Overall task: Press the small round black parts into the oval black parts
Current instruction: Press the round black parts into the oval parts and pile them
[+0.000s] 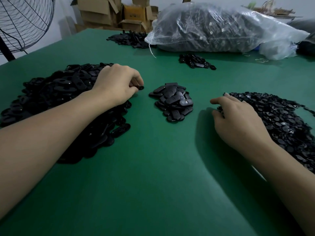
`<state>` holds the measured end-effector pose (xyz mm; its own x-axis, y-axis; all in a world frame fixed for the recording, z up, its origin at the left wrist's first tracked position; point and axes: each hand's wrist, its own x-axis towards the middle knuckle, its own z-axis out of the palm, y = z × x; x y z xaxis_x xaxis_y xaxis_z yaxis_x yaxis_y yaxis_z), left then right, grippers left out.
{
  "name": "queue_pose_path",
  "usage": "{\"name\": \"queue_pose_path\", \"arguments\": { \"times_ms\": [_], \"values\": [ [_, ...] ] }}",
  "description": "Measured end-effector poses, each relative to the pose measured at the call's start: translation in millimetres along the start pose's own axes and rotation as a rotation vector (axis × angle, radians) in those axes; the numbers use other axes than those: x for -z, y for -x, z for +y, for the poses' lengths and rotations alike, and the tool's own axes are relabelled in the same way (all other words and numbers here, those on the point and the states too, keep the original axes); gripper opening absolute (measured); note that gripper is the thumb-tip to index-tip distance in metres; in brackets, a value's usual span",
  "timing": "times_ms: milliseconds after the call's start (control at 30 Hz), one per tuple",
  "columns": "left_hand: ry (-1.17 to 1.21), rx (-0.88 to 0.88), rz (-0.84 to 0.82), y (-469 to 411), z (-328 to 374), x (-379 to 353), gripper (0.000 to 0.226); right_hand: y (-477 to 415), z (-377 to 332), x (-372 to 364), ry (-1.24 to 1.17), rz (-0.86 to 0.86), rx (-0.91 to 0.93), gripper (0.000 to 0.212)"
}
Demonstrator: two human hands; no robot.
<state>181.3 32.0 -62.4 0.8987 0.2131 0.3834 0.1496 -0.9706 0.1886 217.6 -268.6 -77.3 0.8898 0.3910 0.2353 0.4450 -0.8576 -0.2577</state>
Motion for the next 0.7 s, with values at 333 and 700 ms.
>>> {"name": "queue_pose_path", "arguments": {
  "times_ms": [333,700],
  "values": [
    [0.141,0.049,-0.022,7.1,18.1,9.8,0.027,-5.1,6.8,-6.1,0.173,-0.076,-0.024,0.034],
    [1.266,0.351,-0.458,97.8,79.0,14.4,0.037,-5.7,6.5,-3.0,0.133,0.027,0.089,0.025]
  ]
}}
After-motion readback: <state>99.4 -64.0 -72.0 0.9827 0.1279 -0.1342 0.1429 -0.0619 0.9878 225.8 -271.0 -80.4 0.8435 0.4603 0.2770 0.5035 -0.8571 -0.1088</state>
